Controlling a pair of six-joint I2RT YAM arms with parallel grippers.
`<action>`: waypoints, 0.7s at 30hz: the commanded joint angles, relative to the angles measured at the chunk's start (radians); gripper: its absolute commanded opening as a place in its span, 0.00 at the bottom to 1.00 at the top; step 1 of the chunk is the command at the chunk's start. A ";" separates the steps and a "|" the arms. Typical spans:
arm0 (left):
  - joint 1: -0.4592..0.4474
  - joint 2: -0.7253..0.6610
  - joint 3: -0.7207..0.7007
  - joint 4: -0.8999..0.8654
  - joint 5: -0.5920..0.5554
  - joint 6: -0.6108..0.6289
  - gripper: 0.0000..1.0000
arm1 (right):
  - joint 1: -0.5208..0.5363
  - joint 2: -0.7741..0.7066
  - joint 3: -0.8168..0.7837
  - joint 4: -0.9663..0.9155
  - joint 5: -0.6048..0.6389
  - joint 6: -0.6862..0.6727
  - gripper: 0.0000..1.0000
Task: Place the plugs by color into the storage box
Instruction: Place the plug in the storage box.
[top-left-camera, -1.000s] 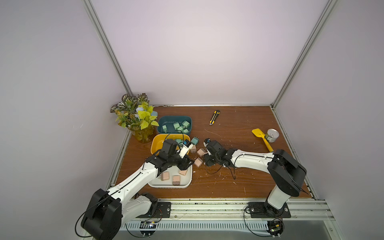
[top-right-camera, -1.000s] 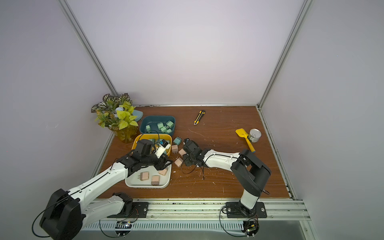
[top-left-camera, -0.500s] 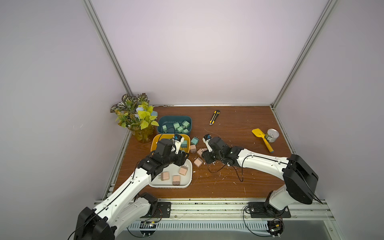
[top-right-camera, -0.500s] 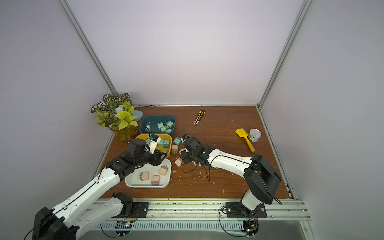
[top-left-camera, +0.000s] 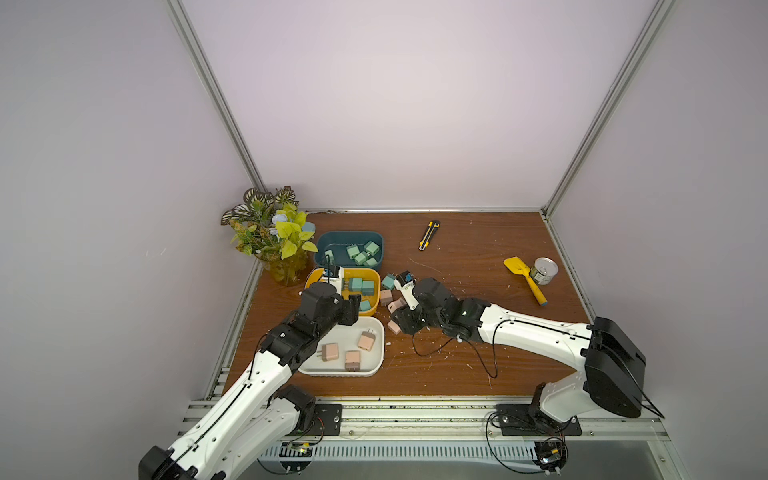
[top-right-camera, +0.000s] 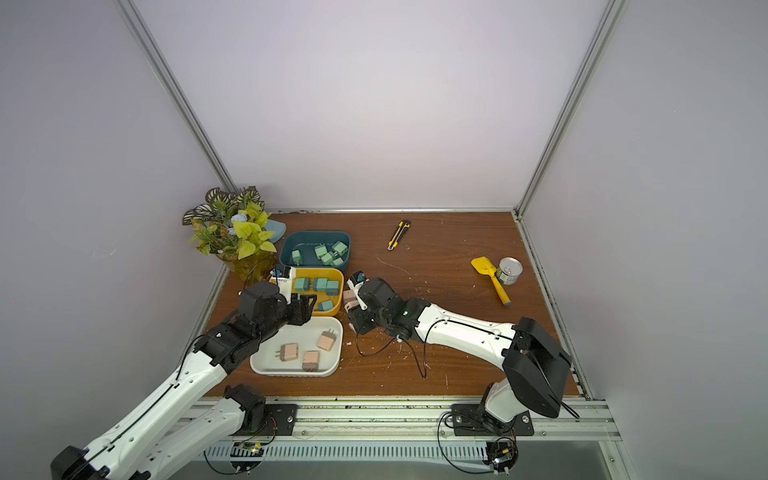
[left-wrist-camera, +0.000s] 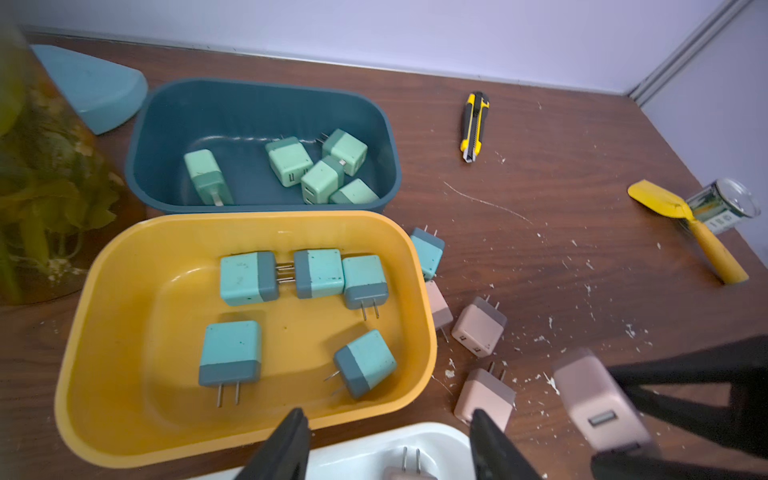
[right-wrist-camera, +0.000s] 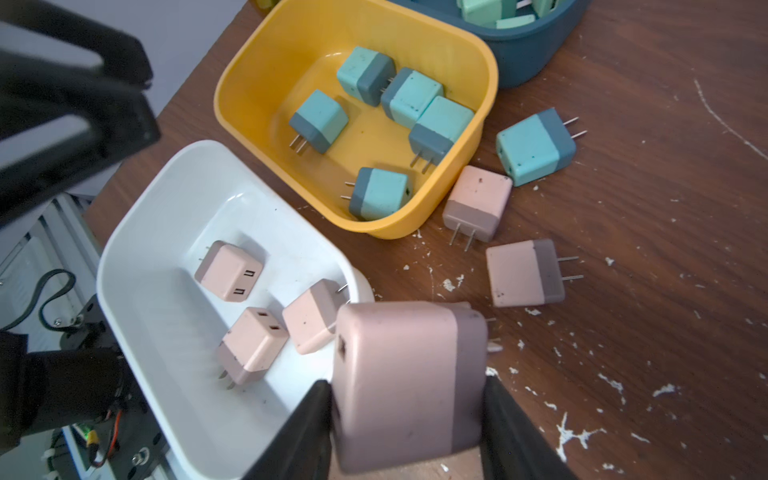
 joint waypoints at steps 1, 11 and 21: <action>0.000 -0.036 -0.017 -0.007 -0.099 -0.043 0.64 | 0.039 0.021 0.047 0.060 -0.031 0.030 0.43; 0.002 -0.194 -0.151 0.068 -0.182 -0.059 0.64 | 0.126 0.190 0.136 0.143 -0.113 0.031 0.43; 0.002 -0.246 -0.174 0.071 -0.211 -0.079 0.64 | 0.158 0.328 0.298 0.096 -0.115 0.003 0.67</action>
